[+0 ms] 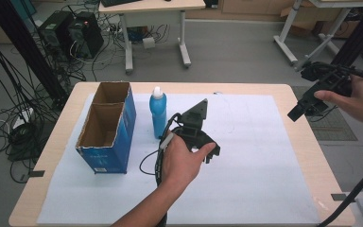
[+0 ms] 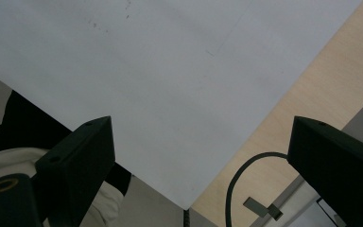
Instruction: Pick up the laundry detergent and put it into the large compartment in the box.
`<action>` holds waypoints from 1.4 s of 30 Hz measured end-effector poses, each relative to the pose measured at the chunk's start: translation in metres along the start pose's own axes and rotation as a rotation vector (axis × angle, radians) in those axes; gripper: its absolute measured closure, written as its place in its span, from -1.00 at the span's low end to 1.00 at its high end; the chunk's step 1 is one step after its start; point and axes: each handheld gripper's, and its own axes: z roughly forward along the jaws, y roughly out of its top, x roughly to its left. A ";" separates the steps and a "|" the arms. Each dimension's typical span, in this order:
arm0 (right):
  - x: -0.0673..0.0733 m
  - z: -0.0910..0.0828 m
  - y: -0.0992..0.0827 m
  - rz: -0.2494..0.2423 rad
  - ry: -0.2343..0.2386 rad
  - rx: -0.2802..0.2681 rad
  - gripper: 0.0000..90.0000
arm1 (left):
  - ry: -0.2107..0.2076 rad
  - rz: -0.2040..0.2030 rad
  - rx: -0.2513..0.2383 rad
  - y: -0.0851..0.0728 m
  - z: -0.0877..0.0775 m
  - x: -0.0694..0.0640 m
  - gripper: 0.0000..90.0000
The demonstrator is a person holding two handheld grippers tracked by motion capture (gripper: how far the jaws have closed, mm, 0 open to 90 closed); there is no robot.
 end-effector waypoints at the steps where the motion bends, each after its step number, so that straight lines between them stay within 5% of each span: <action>1: 0.000 0.000 -0.001 0.000 -0.001 -0.003 -0.81 | 0.000 0.000 0.000 0.000 0.000 0.000 -0.81; 19: 0.002 0.000 -0.002 0.003 -0.003 -0.005 -0.81 | 0.003 0.006 -0.008 0.001 -0.010 -0.004 -0.82; 29: 0.006 -0.005 -0.005 -0.001 -0.012 -0.015 -0.81 | 0.022 -0.011 -0.079 0.007 -0.046 0.002 -0.83; 42: 0.005 -0.005 -0.006 0.002 -0.008 -0.013 -0.82 | 0.062 -0.087 -0.187 0.035 -0.094 0.028 -0.83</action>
